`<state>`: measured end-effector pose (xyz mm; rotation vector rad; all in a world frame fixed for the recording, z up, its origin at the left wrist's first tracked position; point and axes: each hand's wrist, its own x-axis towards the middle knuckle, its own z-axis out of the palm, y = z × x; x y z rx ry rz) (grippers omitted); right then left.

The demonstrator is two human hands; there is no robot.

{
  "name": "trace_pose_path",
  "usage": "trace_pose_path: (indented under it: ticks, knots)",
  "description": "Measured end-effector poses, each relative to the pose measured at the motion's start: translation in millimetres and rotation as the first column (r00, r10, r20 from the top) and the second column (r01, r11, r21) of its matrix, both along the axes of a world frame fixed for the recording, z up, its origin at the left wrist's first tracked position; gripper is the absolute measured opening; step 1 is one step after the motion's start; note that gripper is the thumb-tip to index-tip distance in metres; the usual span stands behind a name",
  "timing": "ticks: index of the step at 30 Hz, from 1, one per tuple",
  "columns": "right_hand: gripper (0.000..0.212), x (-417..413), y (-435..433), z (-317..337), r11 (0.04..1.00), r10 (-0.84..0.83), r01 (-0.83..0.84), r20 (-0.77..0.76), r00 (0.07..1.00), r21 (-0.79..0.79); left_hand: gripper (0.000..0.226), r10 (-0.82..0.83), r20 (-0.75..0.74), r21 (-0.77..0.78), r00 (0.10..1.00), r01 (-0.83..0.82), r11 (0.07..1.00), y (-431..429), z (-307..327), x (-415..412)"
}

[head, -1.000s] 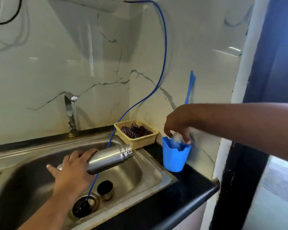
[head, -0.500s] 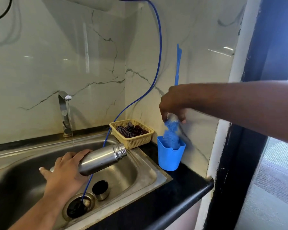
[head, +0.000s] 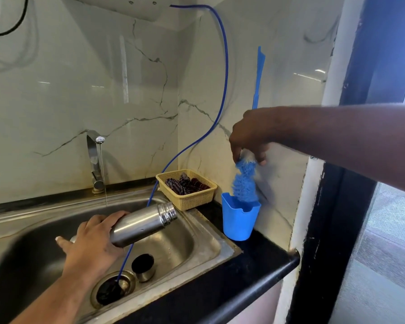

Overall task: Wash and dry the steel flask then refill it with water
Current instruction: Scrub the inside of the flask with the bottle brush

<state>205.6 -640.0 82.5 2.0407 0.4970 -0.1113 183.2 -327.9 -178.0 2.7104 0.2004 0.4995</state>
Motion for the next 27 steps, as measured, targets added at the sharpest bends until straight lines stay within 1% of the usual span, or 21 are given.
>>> trace_pose_path:
  ticks: [1, 2, 3, 4, 5, 6, 9, 11, 13, 15, 16, 18, 19, 20, 21, 22, 23, 24, 25, 27]
  knots:
    - [0.066, -4, 2, 0, 0.999, 0.049, -0.049, 0.052, 0.997, 0.003, 0.090, 0.002, -0.002, 0.001, 1.000, -0.002, 1.000, 0, 1, 0]
    - [0.070, -2, 1, 0, 0.995, 0.069, -0.062, 0.090, 0.994, -0.078, 0.090, 0.004, -0.009, 0.001, 1.000, -0.004, 1.000, 0, 1, 0]
    - [0.071, 2, -1, -2, 0.992, 0.104, -0.092, 0.128, 0.986, -0.091, 0.090, 0.009, -0.014, 0.002, 1.000, -0.009, 1.000, 1, 2, 0]
    - [0.070, 2, -1, -3, 0.990, 0.113, -0.100, 0.128, 0.985, -0.102, 0.090, 0.009, -0.024, 0.001, 1.000, -0.009, 1.000, 1, 2, 0]
    - [0.069, 0, 1, 1, 0.990, 0.130, -0.123, 0.121, 0.984, -0.068, 0.090, 0.010, -0.031, 0.003, 0.999, -0.010, 1.000, 2, 2, -1]
    - [0.070, 1, 3, 3, 0.988, 0.140, -0.132, 0.091, 0.986, -0.083, 0.091, 0.017, -0.035, 0.007, 0.999, -0.017, 1.000, 2, 3, -2]
    - [0.071, 4, 7, -2, 0.988, 0.107, -0.098, 0.068, 0.992, -0.115, 0.091, 0.031, -0.061, -0.045, 0.998, -0.034, 0.998, 2, 7, -6]
    - [0.070, 3, 12, 3, 0.994, 0.093, -0.087, 0.091, 0.992, -0.066, 0.089, 0.041, -0.073, -0.111, 0.996, -0.049, 0.993, 5, 6, -6]
    - [0.071, 3, 17, 15, 0.995, 0.088, -0.093, 0.115, 0.989, 0.040, 0.091, -0.018, -0.042, -0.248, 0.999, 0.007, 0.969, 11, 8, -7]
    - [0.072, 4, 25, 28, 0.980, 0.076, -0.102, 0.148, 0.986, 0.170, 0.090, -0.048, 0.007, -0.422, 0.999, 0.046, 0.905, 18, 14, -10]
    - [0.071, 5, 30, 33, 0.966, 0.078, -0.115, 0.163, 0.984, 0.233, 0.087, -0.030, 0.010, -0.482, 0.999, 0.031, 0.875, 22, 18, -12]
    - [0.068, 8, 42, 39, 0.907, 0.103, -0.167, 0.180, 0.978, 0.387, 0.082, -0.005, -0.004, -0.627, 1.000, 0.001, 0.779, 29, 26, -14]
    - [0.067, 10, 51, 39, 0.858, 0.131, -0.205, 0.186, 0.974, 0.470, 0.077, 0.004, 0.000, -0.717, 1.000, -0.003, 0.697, 33, 31, -15]
    - [0.067, 13, 61, 37, 0.797, 0.166, -0.244, 0.188, 0.968, 0.552, 0.068, 0.016, -0.012, -0.810, 1.000, -0.019, 0.586, 38, 36, -17]
    - [0.068, 17, 72, 31, 0.727, 0.205, -0.276, 0.186, 0.961, 0.629, 0.059, 0.006, -0.019, -0.897, 1.000, -0.019, 0.442, 42, 44, -21]
    - [0.070, 20, 82, 22, 0.649, 0.230, -0.283, 0.173, 0.958, 0.706, 0.050, -0.002, -0.042, -0.957, 0.999, -0.040, 0.287, 45, 52, -25]
    - [0.073, 24, 96, 10, 0.563, 0.264, -0.283, 0.156, 0.952, 0.777, 0.046, -0.004, -0.057, -0.986, 0.998, -0.055, 0.155, 52, 57, -30]
    - [0.074, 28, 109, -4, 0.471, 0.300, -0.272, 0.138, 0.944, 0.839, 0.046, 0.008, -0.068, -0.995, 0.998, -0.069, 0.077, 61, 58, -33]
    - [0.074, 31, 122, -21, 0.379, 0.345, -0.262, 0.127, 0.930, 0.887, 0.047, 0.035, -0.057, -0.998, 0.998, -0.058, 0.020, 69, 57, -35]
    - [0.070, 40, 148, -58, 0.213, 0.429, -0.224, 0.114, 0.896, 0.951, 0.056, 0.077, -0.016, -0.998, 0.997, -0.011, -0.067, 86, 48, -35]
